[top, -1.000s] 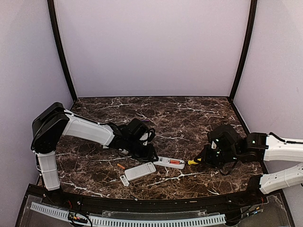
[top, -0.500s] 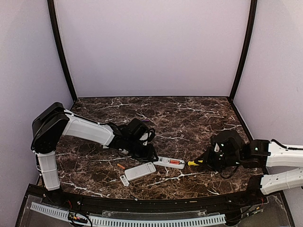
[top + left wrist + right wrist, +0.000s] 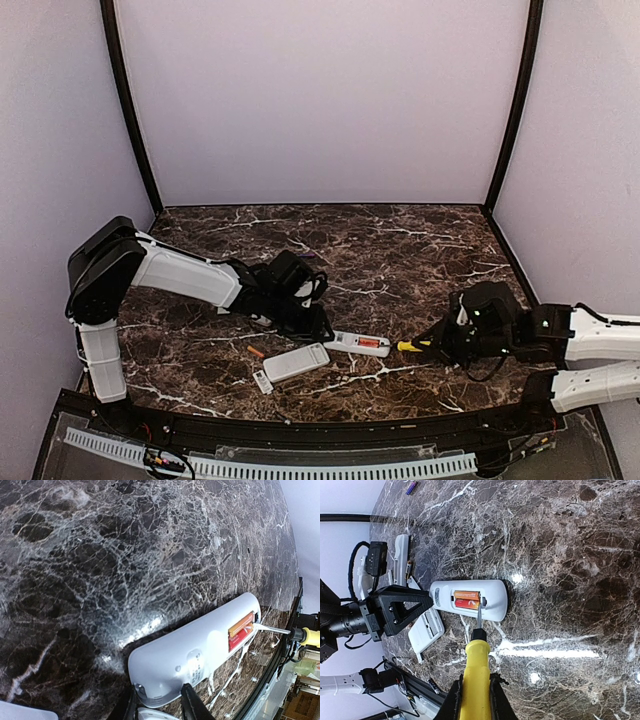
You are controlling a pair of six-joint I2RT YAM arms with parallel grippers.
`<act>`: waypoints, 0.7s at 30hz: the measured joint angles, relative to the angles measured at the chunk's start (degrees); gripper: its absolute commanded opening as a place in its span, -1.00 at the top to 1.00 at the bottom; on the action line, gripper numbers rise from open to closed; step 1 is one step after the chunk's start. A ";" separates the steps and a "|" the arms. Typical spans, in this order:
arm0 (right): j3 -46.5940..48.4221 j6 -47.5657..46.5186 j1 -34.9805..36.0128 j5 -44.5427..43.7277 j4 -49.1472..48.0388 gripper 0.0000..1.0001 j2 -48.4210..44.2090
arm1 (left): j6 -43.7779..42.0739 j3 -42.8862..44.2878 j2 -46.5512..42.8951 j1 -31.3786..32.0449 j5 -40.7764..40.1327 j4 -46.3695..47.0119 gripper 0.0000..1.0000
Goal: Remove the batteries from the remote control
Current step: Remove the battery from the remote control without the battery cover.
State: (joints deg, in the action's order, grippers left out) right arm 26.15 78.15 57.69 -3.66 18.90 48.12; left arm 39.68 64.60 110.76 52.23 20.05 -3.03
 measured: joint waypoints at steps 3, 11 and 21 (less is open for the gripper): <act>-0.59 0.26 -0.02 -0.09 -0.57 1.00 -0.81 | -0.02 0.00 0.00 0.00 -0.02 -0.07 0.43; -0.81 0.42 -0.09 -0.85 -4.22 1.00 -3.19 | -0.04 0.09 0.00 -0.15 0.13 -0.28 0.43; -0.81 0.13 -0.09 -0.31 -9.49 1.00 -2.64 | -0.04 0.09 0.00 -0.15 0.31 -0.31 0.43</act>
State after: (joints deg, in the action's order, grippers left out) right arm 25.34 78.28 57.60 -3.97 9.41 45.47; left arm 39.64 64.69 110.76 52.07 20.36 -3.33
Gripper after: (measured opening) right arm 0.133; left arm 0.283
